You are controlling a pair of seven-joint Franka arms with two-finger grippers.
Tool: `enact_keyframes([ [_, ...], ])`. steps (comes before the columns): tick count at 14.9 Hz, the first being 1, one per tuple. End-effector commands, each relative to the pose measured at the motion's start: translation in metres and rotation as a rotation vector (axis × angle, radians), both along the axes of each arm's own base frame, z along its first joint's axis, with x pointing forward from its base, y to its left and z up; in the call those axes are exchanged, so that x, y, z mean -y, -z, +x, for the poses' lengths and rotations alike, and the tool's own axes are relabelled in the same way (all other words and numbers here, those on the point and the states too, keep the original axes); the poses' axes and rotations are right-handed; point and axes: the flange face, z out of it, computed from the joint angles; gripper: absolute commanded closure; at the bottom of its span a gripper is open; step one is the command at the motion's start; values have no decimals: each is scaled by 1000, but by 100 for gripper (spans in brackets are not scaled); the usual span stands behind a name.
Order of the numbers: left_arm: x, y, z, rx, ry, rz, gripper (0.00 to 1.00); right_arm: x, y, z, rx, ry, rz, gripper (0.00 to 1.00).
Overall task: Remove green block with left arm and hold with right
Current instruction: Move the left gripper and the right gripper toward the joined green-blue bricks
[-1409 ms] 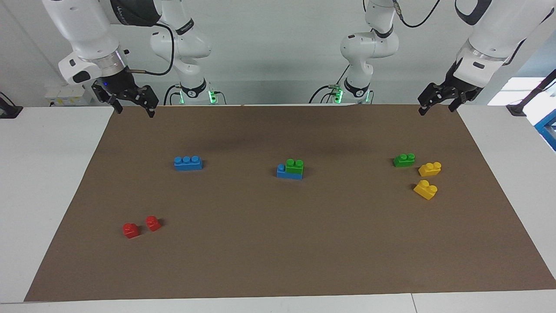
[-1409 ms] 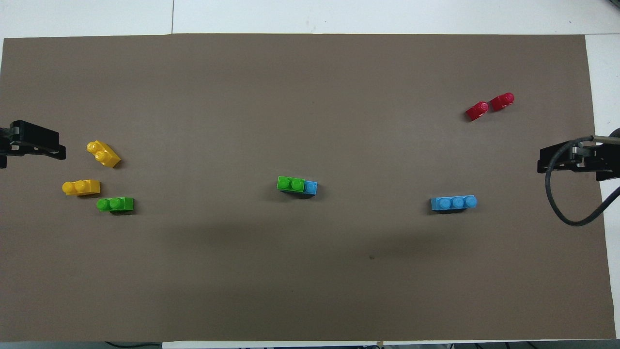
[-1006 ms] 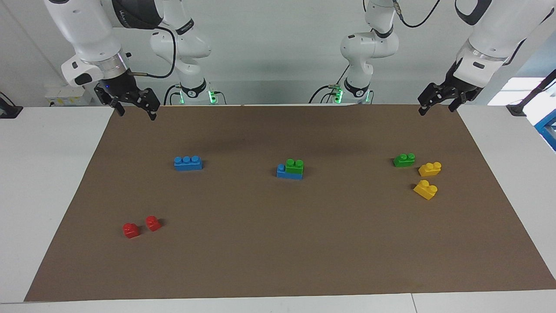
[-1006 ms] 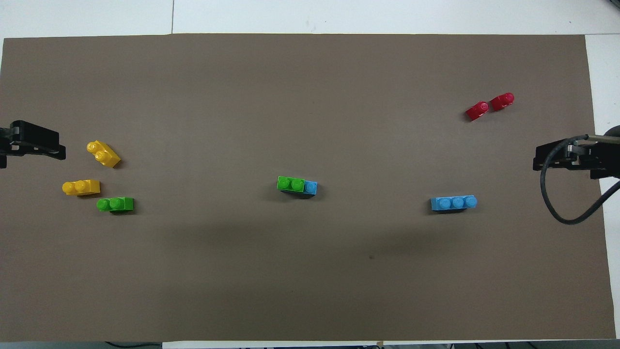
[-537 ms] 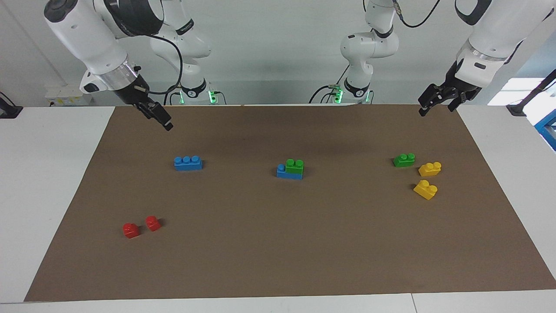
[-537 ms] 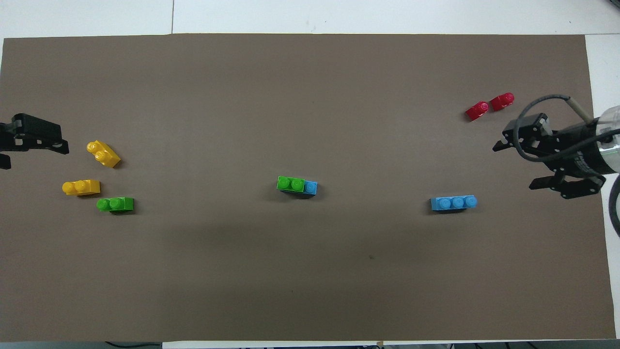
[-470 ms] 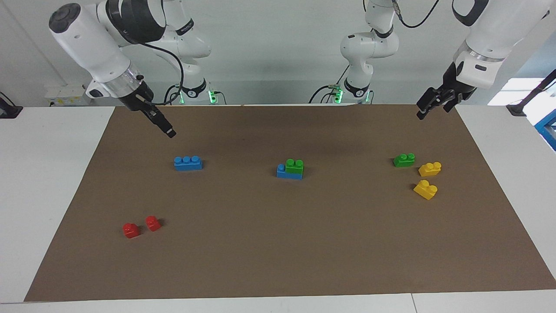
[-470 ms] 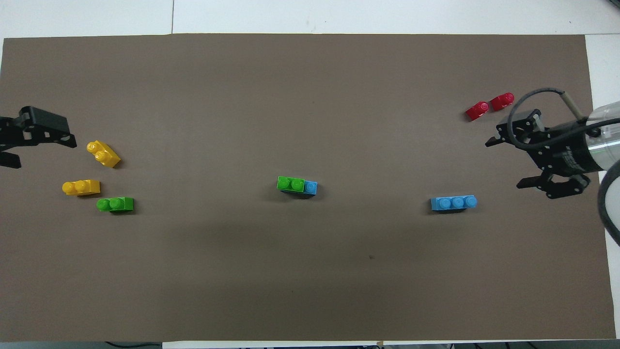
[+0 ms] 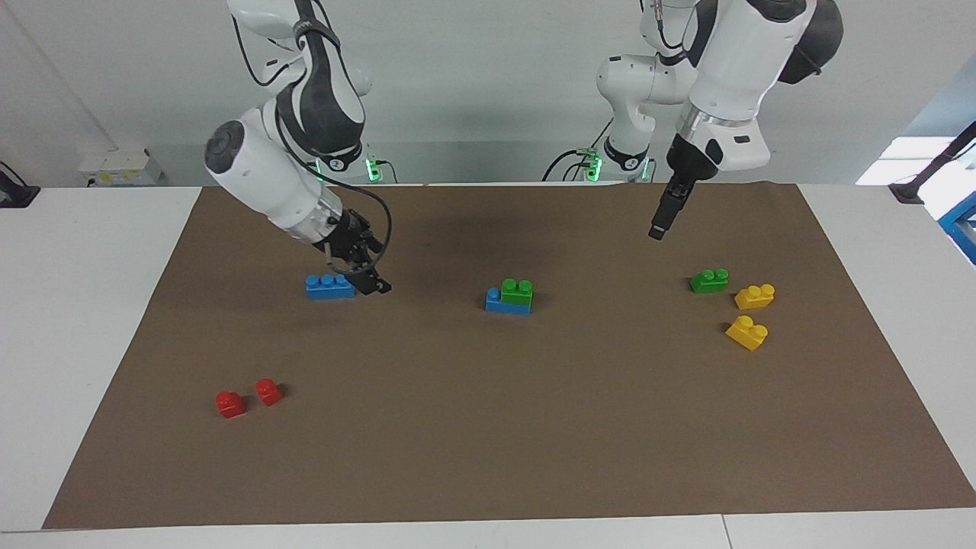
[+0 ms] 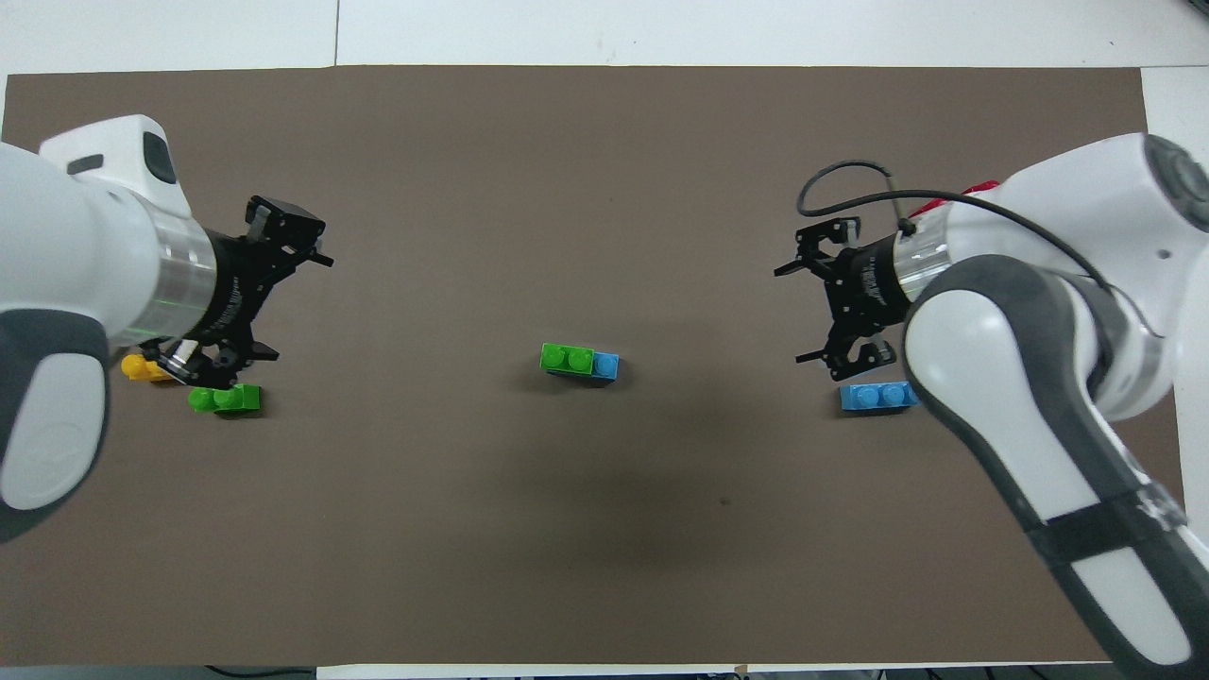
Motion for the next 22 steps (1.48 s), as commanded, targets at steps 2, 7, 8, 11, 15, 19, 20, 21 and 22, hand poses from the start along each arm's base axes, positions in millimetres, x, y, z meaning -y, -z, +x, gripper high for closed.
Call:
enact_keyframes([
  [2, 31, 26, -33, -6, -236, -40, 0, -35, 41, -6, -31, 99, 56, 1],
  [7, 97, 61, -53, -56, -327, -37, 0, -61, 78, -18, -67, 191, 121, 2],
  [8, 110, 71, -52, -59, -377, -45, 0, -77, 87, -22, -67, 194, 123, 2],
  [11, 135, 102, -45, -66, -467, -60, 0, -93, 115, -26, -60, 245, 128, 2],
  [15, 154, 136, -33, -63, -542, -83, 0, -124, 138, -35, -45, 301, 149, 2],
  [19, 160, 170, -19, -73, -565, -77, 0, -134, 147, -39, -45, 322, 155, 2],
  [20, 161, 173, -18, -71, -563, -80, 0, -143, 149, -43, -43, 327, 159, 2],
  [21, 161, 179, -16, -72, -567, -80, 0, -143, 152, -42, -22, 345, 156, 2],
  [22, 161, 186, -15, -71, -570, -82, 0, -147, 158, -44, -19, 347, 150, 2],
])
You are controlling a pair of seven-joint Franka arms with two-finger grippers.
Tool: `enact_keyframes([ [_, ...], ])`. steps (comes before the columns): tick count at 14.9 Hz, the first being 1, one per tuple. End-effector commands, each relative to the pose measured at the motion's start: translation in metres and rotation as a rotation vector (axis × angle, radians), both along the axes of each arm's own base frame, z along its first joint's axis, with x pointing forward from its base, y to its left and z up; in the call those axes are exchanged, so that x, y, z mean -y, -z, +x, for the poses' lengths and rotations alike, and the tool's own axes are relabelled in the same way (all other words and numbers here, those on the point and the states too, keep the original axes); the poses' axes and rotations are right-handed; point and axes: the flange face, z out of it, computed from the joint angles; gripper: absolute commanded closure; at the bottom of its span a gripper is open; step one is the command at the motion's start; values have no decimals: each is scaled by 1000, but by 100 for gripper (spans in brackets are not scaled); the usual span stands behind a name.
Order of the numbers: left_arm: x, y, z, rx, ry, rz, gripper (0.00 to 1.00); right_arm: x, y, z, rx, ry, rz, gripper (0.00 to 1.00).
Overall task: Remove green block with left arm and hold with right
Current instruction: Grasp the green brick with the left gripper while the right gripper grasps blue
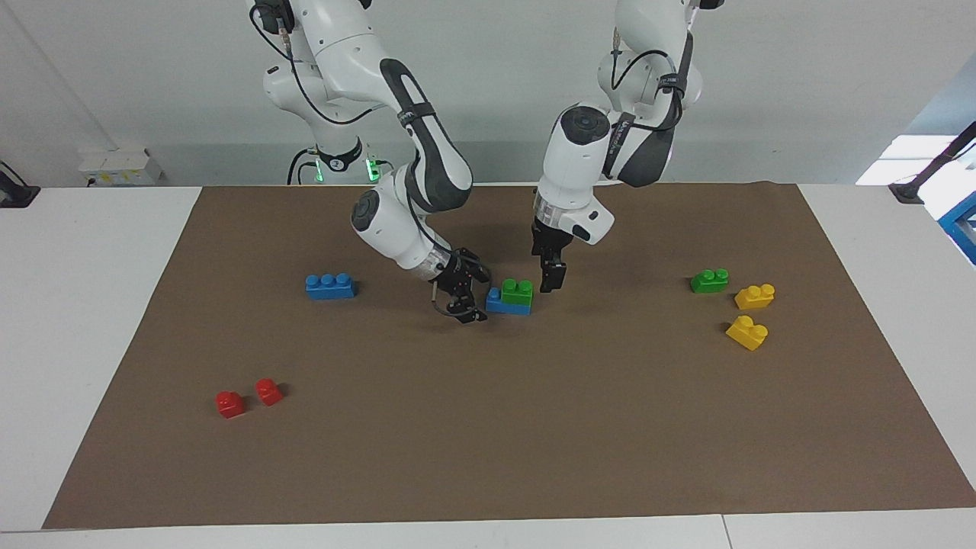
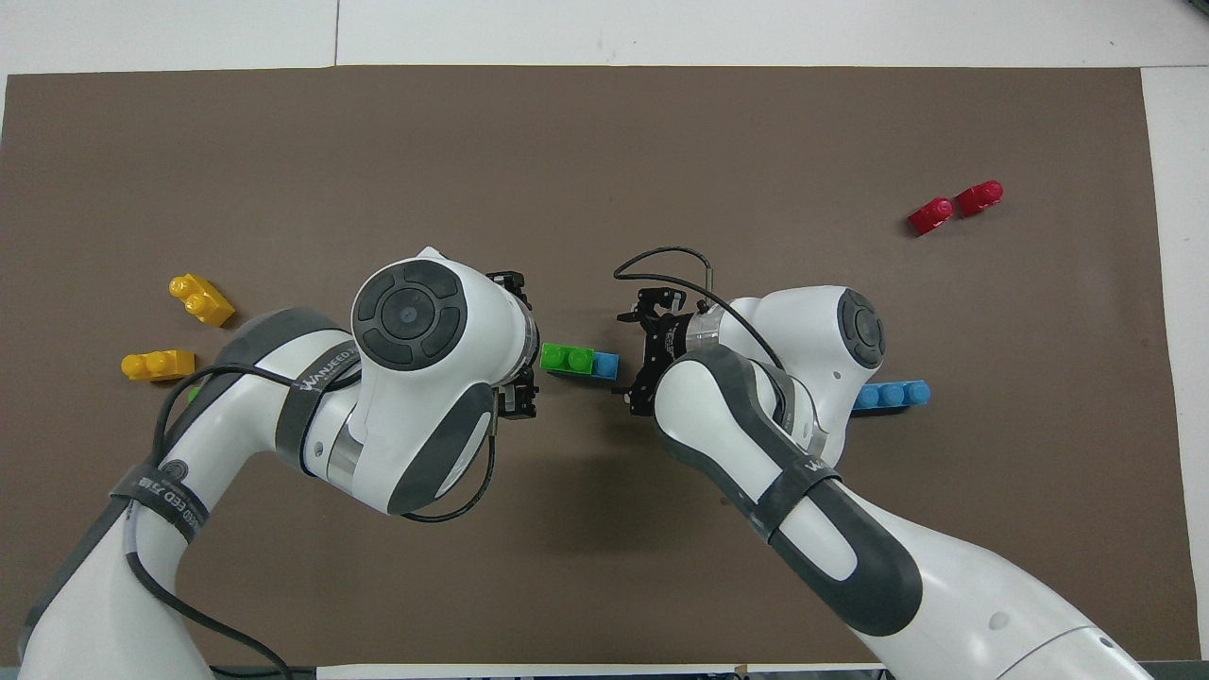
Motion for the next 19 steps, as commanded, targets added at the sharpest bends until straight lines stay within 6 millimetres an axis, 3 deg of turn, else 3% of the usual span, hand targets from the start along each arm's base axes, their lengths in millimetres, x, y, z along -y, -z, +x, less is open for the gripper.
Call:
enact_keyframes([
  [1, 4, 15, 2, 1, -24, -10, 0, -14, 14, -7, 5, 29, -10, 2],
  [6, 24, 45, -10, -32, -39, 5, 0, -18, 22, -9, 24, 48, -22, 2],
  [9, 29, 60, -8, -26, -48, 4, 0, -18, 21, -9, 35, 47, -25, 15],
  [10, 30, 60, -8, -23, -46, 3, 0, -18, 21, -9, 41, 38, -26, 26],
  [11, 30, 68, -8, -33, -46, 10, 0, -19, 21, -9, 53, 19, -27, 63],
  [12, 31, 69, -9, -35, -41, 13, 0, -25, 21, -13, 73, -22, -30, 89],
  [13, 32, 69, -10, -38, -39, 16, 0, -32, 21, -17, 99, -70, -33, 100],
  [19, 31, 69, -10, -45, -38, 22, 0, -36, 21, -20, 124, -115, -35, 100],
])
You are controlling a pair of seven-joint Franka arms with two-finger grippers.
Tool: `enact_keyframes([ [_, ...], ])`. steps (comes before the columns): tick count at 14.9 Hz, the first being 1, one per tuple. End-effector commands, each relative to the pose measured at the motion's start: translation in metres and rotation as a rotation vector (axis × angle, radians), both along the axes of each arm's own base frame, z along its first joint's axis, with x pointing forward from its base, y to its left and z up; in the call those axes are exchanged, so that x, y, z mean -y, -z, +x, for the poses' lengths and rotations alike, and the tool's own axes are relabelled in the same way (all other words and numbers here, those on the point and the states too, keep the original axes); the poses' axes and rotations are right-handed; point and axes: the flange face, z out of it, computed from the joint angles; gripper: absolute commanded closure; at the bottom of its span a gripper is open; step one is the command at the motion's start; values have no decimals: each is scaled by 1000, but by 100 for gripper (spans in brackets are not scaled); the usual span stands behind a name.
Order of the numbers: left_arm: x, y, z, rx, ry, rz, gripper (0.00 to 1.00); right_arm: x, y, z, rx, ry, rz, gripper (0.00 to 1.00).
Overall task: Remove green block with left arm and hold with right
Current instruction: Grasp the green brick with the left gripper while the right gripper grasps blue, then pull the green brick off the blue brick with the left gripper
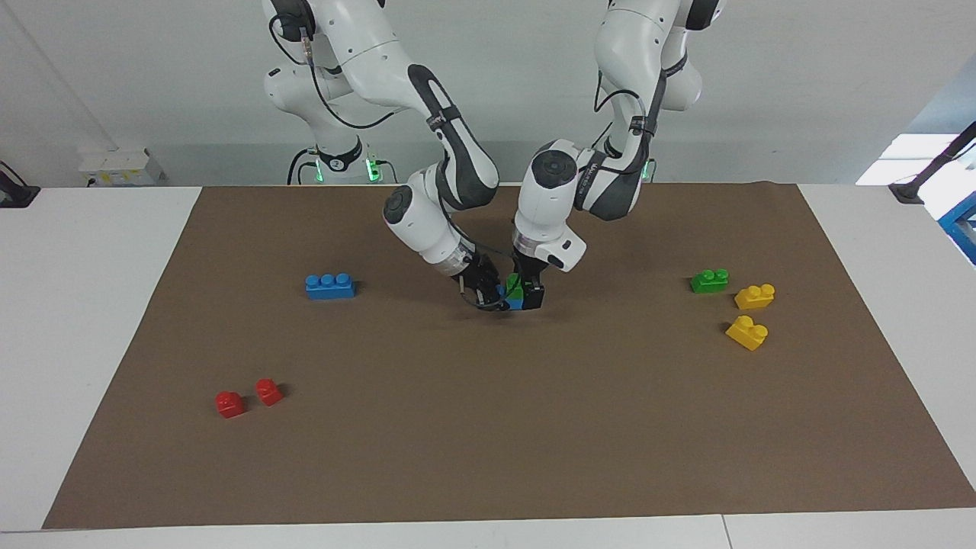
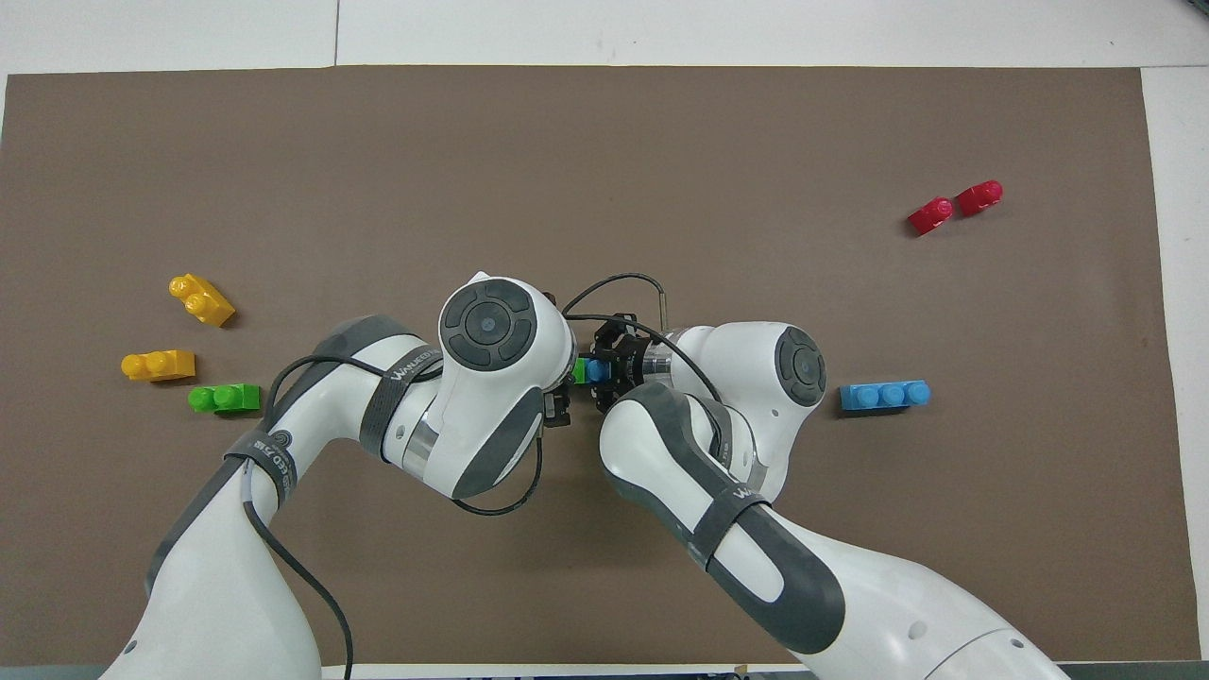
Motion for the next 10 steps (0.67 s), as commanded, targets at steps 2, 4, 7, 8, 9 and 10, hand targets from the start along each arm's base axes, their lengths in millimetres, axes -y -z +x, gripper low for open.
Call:
enact_keyframes([
  [2, -1, 2, -5, -8, -4, 12, 0, 3, 2, 0, 19, -1, 2, 100],
  [4, -1, 2, -7, -25, 2, 25, 17, 4, 1, 1, 26, 4, 0, 100],
  [7, -1, -9, -9, -16, 12, 19, 99, 3, 1, 0, 29, 4, -1, 100],
  [8, -1, -13, -9, -10, 10, 15, 100, 4, 1, 1, 30, 5, -2, 100],
  [9, -3, -20, -9, -6, 11, 13, 100, 4, 1, 0, 31, 3, -4, 100],
  [10, -4, -25, -8, 0, 12, 9, 100, 5, 3, 0, 29, 5, -5, 100],
])
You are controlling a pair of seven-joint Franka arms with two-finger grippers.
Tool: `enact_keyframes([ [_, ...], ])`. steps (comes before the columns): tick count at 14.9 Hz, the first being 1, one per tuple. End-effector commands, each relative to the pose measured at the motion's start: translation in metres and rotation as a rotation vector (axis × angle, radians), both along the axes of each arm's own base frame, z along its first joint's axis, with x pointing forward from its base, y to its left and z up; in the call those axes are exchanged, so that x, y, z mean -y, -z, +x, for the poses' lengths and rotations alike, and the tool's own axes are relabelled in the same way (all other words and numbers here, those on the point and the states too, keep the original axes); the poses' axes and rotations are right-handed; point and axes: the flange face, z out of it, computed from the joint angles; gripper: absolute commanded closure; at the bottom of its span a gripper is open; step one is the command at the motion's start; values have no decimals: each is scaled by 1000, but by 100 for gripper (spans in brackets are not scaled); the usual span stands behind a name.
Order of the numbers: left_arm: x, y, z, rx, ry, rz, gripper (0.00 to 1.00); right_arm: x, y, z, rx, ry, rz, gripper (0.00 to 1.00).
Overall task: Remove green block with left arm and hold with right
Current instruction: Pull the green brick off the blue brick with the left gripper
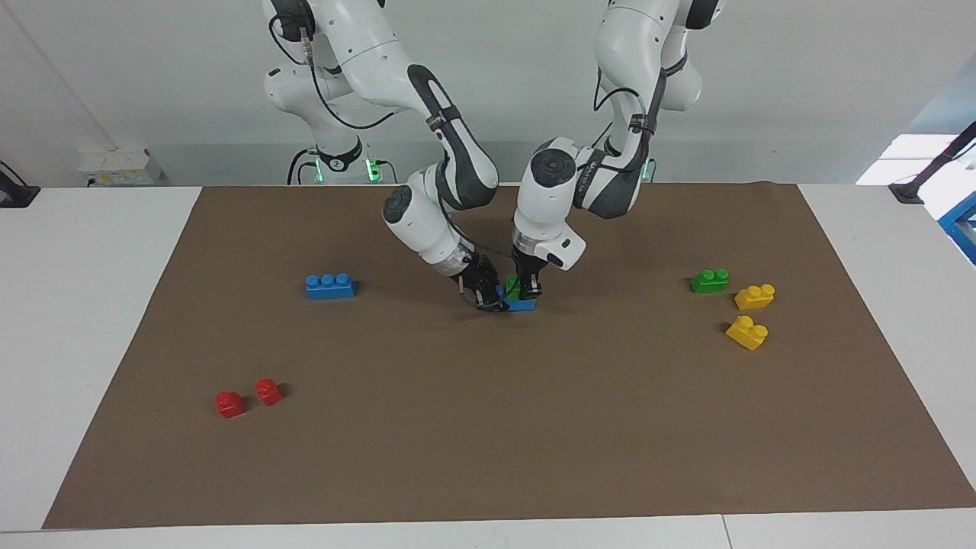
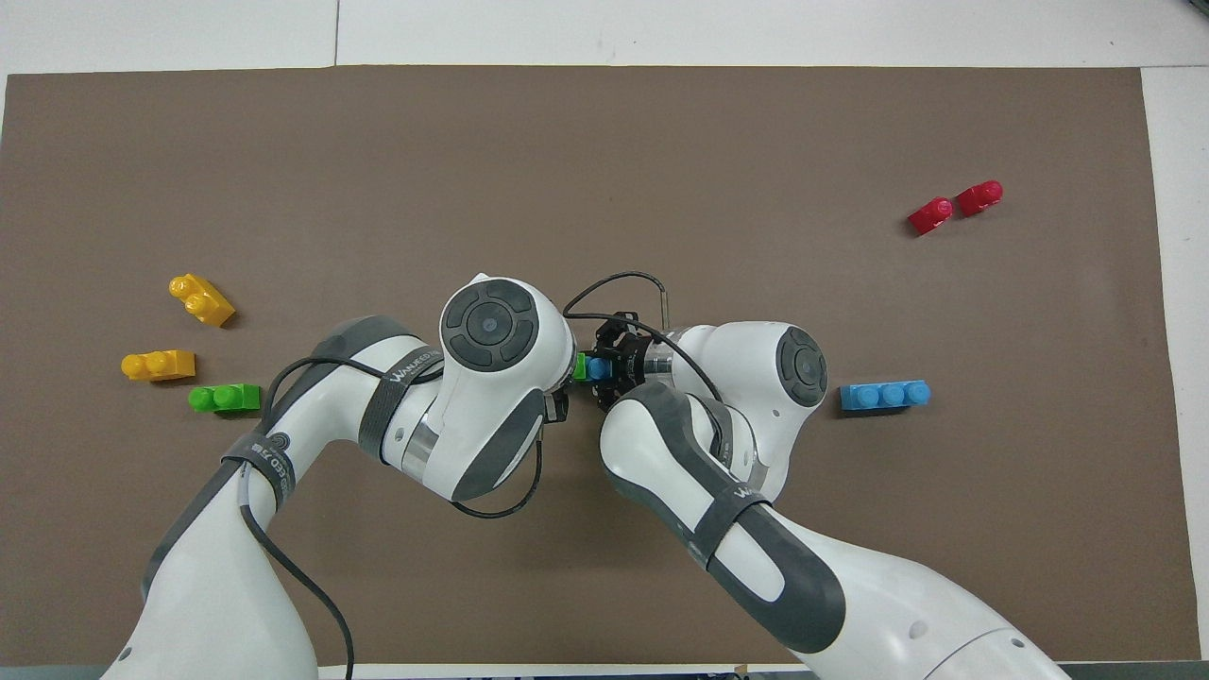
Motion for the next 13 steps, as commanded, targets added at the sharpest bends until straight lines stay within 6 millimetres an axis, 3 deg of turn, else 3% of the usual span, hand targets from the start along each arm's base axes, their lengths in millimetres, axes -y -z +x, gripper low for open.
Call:
enact_keyframes([
  [1, -8, -22, -3, 11, -5, 0, 100, 4, 6, -3, 15, 3, -6, 100],
  [5, -21, -55, -3, 13, -15, 3, 100, 2, 9, -8, 8, -5, -11, 100],
  [7, -46, -84, 0, 11, 23, 11, 100, 3, 9, -8, 7, -3, -12, 100],
  [9, -79, -98, 8, -9, 66, 27, 100, 3, 8, -7, 11, -1, -12, 100],
  [13, -143, -99, 34, -23, 242, 34, 100, 3, 8, -8, 12, -4, -12, 100],
])
